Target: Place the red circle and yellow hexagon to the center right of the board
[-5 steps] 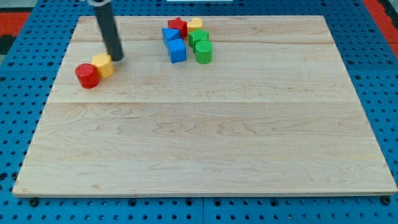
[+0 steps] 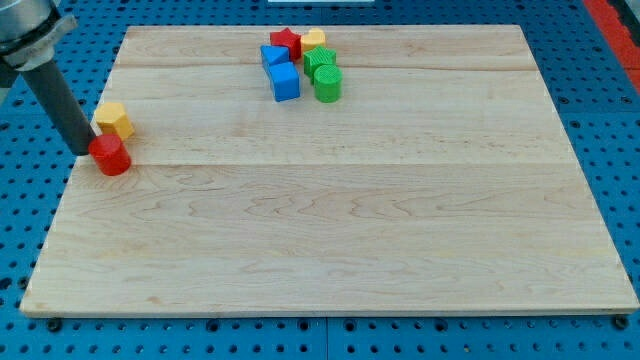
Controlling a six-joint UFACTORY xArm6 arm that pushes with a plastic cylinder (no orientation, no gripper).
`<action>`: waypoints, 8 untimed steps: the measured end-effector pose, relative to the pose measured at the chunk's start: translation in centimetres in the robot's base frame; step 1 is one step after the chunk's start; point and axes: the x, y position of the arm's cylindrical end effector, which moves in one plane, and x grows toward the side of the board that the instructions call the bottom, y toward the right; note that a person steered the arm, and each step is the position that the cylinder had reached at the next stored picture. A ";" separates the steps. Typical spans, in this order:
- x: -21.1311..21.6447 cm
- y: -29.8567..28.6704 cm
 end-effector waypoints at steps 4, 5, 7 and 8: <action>-0.8 18.6; -1.6 26.4; -1.5 45.4; 5.4 40.2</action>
